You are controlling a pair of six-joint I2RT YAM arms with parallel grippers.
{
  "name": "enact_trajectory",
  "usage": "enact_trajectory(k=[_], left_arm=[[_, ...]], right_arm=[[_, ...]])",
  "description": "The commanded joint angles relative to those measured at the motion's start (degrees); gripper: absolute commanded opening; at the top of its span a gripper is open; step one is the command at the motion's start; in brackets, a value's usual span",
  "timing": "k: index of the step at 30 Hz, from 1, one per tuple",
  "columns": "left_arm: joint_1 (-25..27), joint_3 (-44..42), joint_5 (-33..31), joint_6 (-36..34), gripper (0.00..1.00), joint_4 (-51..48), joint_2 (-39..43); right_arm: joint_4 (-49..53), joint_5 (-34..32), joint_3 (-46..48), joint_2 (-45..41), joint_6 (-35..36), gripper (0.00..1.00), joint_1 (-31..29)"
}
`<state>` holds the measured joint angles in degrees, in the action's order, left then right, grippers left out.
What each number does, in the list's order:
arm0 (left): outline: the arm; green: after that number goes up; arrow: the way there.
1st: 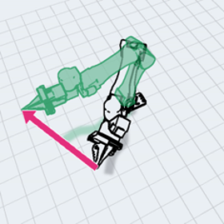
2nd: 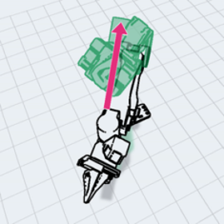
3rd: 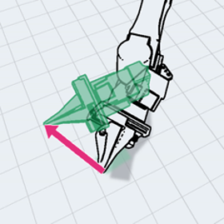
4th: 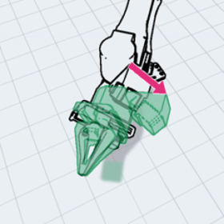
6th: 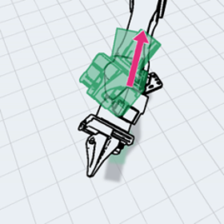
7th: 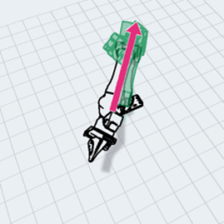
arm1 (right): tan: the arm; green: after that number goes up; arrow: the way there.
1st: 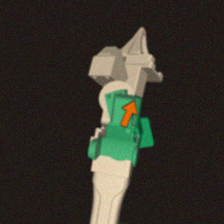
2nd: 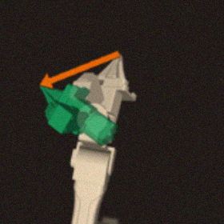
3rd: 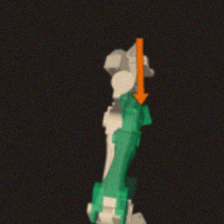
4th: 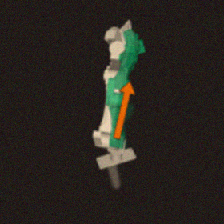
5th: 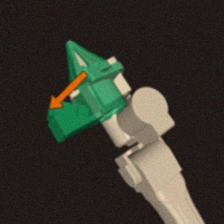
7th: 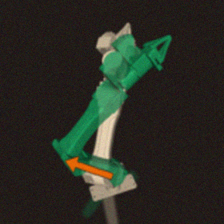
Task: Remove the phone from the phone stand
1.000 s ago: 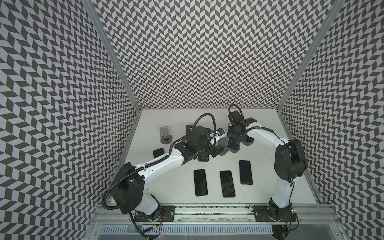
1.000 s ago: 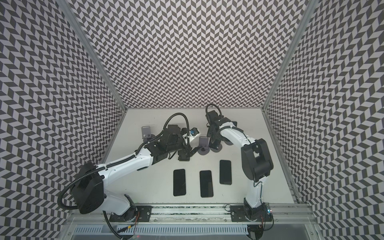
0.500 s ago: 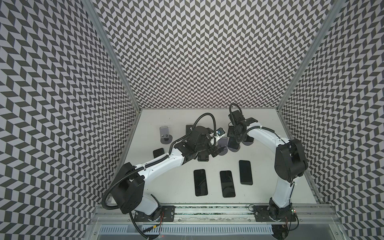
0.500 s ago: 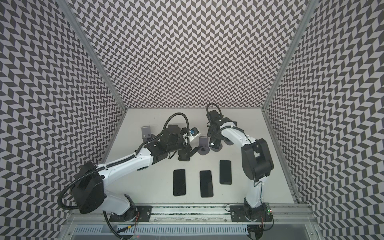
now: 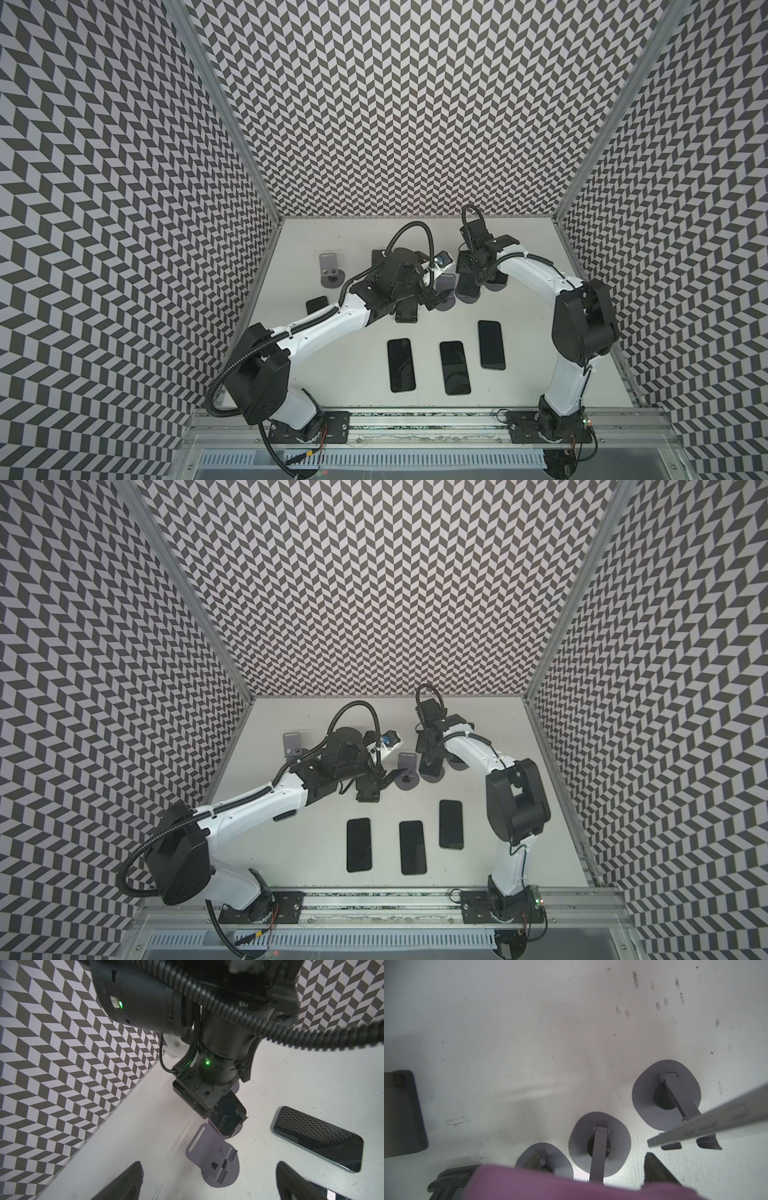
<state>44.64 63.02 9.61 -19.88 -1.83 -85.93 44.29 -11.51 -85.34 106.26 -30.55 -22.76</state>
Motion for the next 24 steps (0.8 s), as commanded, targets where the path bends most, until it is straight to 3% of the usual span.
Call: enact_trajectory(k=[1, 24], left_arm=[[0.3, 2.0, -0.4, -1.1, 1.00, -0.9, -0.4], [0.3, 3.3, -0.2, 0.5, 1.00, -2.0, -0.4]], right_arm=[[-2.6, 0.0, 0.3, -3.3, 1.4, 0.58, 0.5], [-4.6, 3.4, 2.4, -8.0, 4.7, 0.54, 1.1]])
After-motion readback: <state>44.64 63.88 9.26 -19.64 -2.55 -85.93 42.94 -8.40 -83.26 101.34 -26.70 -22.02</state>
